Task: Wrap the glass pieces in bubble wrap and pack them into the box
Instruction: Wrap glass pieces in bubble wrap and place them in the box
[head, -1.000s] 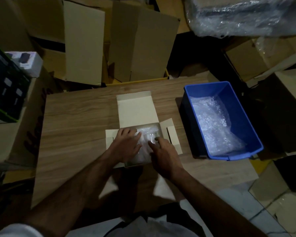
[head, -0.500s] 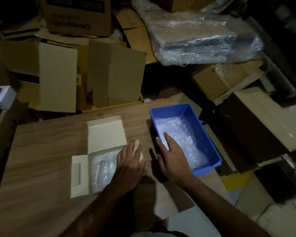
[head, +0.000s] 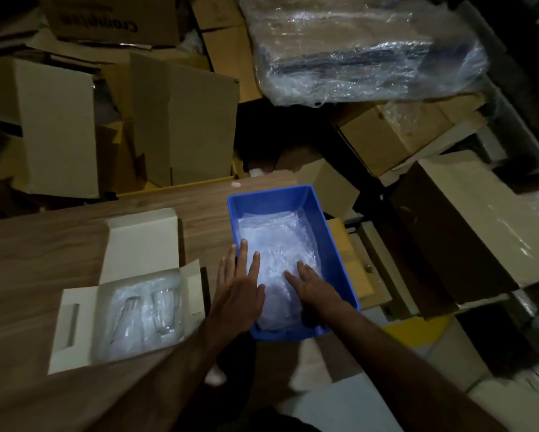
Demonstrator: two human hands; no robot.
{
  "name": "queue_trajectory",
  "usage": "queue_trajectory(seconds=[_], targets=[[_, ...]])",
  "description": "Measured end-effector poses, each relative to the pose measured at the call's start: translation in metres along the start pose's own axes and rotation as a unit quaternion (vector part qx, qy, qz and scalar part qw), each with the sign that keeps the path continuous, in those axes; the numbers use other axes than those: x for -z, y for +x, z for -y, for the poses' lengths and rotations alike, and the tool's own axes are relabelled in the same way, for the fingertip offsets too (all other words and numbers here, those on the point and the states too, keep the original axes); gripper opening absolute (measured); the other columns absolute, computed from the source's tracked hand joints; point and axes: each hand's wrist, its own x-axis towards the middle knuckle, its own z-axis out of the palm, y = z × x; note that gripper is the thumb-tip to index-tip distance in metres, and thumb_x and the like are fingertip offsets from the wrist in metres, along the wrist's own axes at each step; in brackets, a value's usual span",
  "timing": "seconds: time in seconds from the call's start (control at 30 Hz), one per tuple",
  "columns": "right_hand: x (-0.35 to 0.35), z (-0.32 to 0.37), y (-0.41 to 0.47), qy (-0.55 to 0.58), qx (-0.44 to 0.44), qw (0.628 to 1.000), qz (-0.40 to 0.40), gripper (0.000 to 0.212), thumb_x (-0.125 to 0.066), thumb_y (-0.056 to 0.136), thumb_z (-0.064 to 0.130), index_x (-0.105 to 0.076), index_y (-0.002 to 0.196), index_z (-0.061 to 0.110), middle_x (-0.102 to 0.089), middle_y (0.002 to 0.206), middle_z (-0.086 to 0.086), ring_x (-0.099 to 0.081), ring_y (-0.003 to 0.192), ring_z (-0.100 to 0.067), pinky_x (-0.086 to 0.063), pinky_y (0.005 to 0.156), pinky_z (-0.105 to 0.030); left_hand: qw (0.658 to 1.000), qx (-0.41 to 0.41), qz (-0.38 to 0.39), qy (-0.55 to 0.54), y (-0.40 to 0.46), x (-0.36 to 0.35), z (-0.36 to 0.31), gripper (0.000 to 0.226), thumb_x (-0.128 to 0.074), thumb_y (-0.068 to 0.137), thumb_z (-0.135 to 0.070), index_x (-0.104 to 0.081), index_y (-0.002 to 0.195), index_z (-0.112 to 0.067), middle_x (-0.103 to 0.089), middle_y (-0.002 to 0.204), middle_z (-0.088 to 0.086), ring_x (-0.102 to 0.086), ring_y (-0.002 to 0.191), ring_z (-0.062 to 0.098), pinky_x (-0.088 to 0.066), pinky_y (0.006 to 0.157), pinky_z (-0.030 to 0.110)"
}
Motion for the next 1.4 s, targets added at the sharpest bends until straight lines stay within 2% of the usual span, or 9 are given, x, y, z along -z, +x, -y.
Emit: queue_trajectory(seconds=[0.3,0.57,0.77,0.87,0.97,1.03,1.1,1.23,1.4], targets=[[0.003,-0.019,0.008,0.054,0.046,0.991,-0.115,0.059,-0.047,0.1,0.017,-0.034,0.158,0.017,-0.016,0.168,-0.015,-0.017,0.156,-0.029,-0.02,0.123,-0.036,0.999,-0.006,0.003,-0.037,0.002,-0.001,0.003,0.075,-0.052,0.097,-0.023,-0.016,0.162,-0.018,0.015,0.168,0.014,0.02,0.154,0.032,0.009,0.123,0.044],[0.044,-0.008,-0.037,0.173,0.11,0.938,-0.279,0.058,-0.058,0.091,0.013,-0.05,0.148,0.019,-0.043,0.158,-0.008,-0.038,0.148,-0.026,-0.03,0.119,-0.036,0.99,-0.049,0.023,-0.133,-0.018,0.01,0.021,0.095,-0.063,0.09,-0.049,-0.004,0.162,-0.033,0.021,0.168,-0.007,0.03,0.152,0.016,0.008,0.125,0.045],[0.075,0.019,-0.064,0.277,0.162,0.874,-0.365,0.06,-0.067,0.083,-0.001,-0.058,0.142,0.011,-0.054,0.149,-0.009,-0.049,0.141,-0.023,-0.046,0.113,-0.045,0.994,-0.039,-0.028,-0.094,0.006,0.012,-0.005,0.111,-0.059,0.083,-0.068,0.003,0.162,-0.022,0.019,0.168,0.003,0.025,0.154,0.022,0.02,0.12,0.032],[0.083,0.028,-0.072,0.303,0.199,0.849,-0.384,0.056,-0.067,0.086,0.001,-0.059,0.14,0.009,-0.056,0.147,-0.008,-0.051,0.14,-0.019,-0.048,0.11,-0.045,0.98,0.002,-0.072,-0.184,0.02,0.019,-0.009,0.087,-0.042,0.096,-0.061,-0.003,0.162,-0.021,0.009,0.169,-0.002,0.017,0.155,0.011,0.008,0.127,0.032],[0.087,0.033,-0.075,0.276,0.241,0.838,-0.404,0.064,-0.069,0.082,-0.007,-0.057,0.142,0.013,-0.058,0.146,-0.005,-0.052,0.138,-0.015,-0.05,0.108,-0.042,0.935,0.022,-0.145,-0.322,0.013,0.035,0.007,0.058,-0.041,0.106,-0.042,-0.012,0.154,-0.053,-0.007,0.163,-0.031,-0.003,0.154,-0.004,-0.013,0.128,0.037],[0.089,0.041,-0.074,0.221,0.267,0.834,-0.43,0.049,-0.057,0.091,0.006,-0.06,0.14,0.013,-0.058,0.146,-0.007,-0.053,0.138,-0.018,-0.05,0.109,-0.039,0.934,0.017,-0.204,-0.293,-0.003,0.051,0.028,0.066,-0.045,0.105,-0.017,-0.02,0.152,-0.057,-0.014,0.158,-0.039,-0.014,0.15,-0.009,-0.022,0.126,0.031],[0.089,0.055,-0.072,0.141,0.287,0.845,-0.429,0.044,-0.054,0.097,0.015,-0.06,0.14,0.014,-0.054,0.149,-0.01,-0.05,0.14,-0.024,-0.044,0.113,-0.035,0.94,-0.014,-0.217,-0.262,-0.025,0.06,0.055,0.069,-0.047,0.099,-0.012,-0.026,0.156,-0.044,-0.02,0.162,-0.031,-0.019,0.151,-0.005,-0.026,0.123,0.026],[0.092,0.093,-0.066,0.097,0.361,0.856,-0.356,0.057,-0.064,0.082,0.01,-0.06,0.139,0.008,-0.047,0.153,-0.02,-0.046,0.142,-0.033,-0.037,0.118,-0.039,0.951,-0.073,-0.169,-0.247,-0.07,0.081,0.11,0.058,-0.042,0.105,-0.039,-0.026,0.16,-0.032,-0.025,0.167,-0.009,-0.024,0.154,0.016,-0.031,0.121,0.046],[0.102,0.147,-0.066,0.141,0.394,0.868,-0.267,0.062,-0.059,0.085,0.046,-0.059,0.139,0.015,-0.054,0.15,-0.01,-0.05,0.14,-0.023,-0.041,0.115,-0.037,0.955,-0.067,-0.148,-0.249,-0.111,0.096,0.165,0.079,-0.04,0.09,0.011,-0.033,0.158,-0.029,-0.028,0.166,-0.008,-0.022,0.155,0.019,-0.024,0.125,0.042]])
